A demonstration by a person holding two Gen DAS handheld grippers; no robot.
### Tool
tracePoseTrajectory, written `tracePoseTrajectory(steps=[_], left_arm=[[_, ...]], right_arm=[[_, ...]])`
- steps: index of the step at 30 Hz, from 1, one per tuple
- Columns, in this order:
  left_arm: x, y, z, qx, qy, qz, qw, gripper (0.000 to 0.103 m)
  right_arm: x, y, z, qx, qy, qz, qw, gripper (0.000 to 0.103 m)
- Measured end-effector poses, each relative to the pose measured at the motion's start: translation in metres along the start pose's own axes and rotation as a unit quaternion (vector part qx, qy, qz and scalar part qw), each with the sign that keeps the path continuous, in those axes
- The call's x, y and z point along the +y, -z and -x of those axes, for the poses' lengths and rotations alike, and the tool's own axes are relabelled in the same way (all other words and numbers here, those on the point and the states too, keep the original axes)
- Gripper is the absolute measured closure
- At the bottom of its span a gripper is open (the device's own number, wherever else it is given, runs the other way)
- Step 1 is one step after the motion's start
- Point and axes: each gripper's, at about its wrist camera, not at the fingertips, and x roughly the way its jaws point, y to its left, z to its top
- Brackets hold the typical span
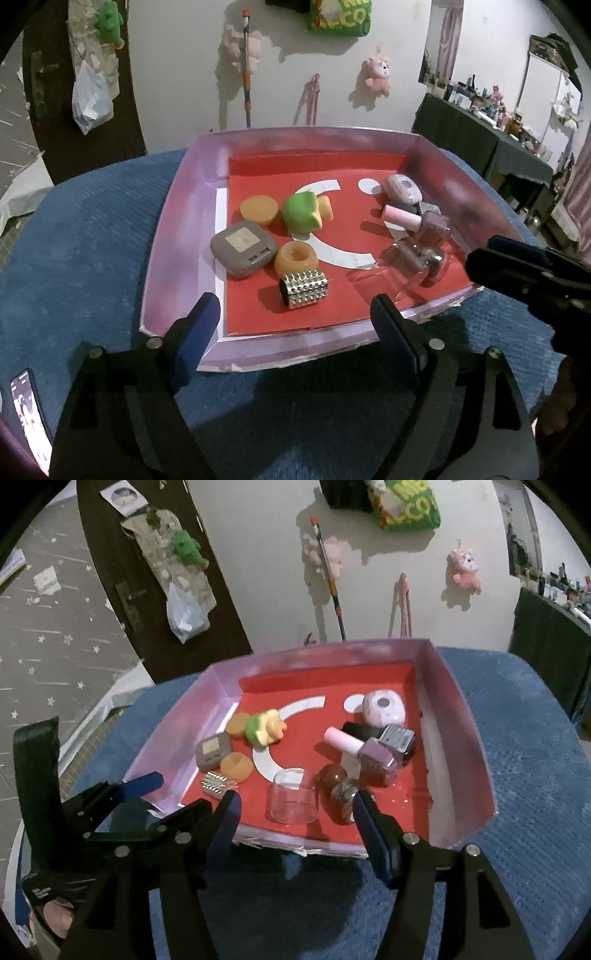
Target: Organize rigid objects
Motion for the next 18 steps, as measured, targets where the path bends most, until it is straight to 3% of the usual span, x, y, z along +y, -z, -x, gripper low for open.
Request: tracePoseTrajectory(steps=[3, 7, 12, 18], left_arm=[[0.000, 0.002, 0.008, -0.010, -0.005, 0.002, 0.9999, 0.019], [0.000, 0.006, 0.016, -0.022, -0.010, 0.002, 0.9997, 0.009], [0.000, 0.011, 0.022, -0.035, -0.017, 0.005, 0.9992, 0.006], [0.002, 0.020, 0.022, -0.044, -0.034, 0.009, 0.9984, 0.003]], right_arm=[[0.004, 0.003, 0.011, -0.019, 0.005, 0.000, 1.000, 0.028], [0.007, 0.006, 0.022, -0.040, 0.013, 0.000, 0.999, 0.022], [0.010, 0.012, 0.029, -0.064, 0.024, -0.003, 0.998, 0.006], [0.012, 0.021, 0.026, -0.083, 0.057, -0.003, 0.995, 0.000]])
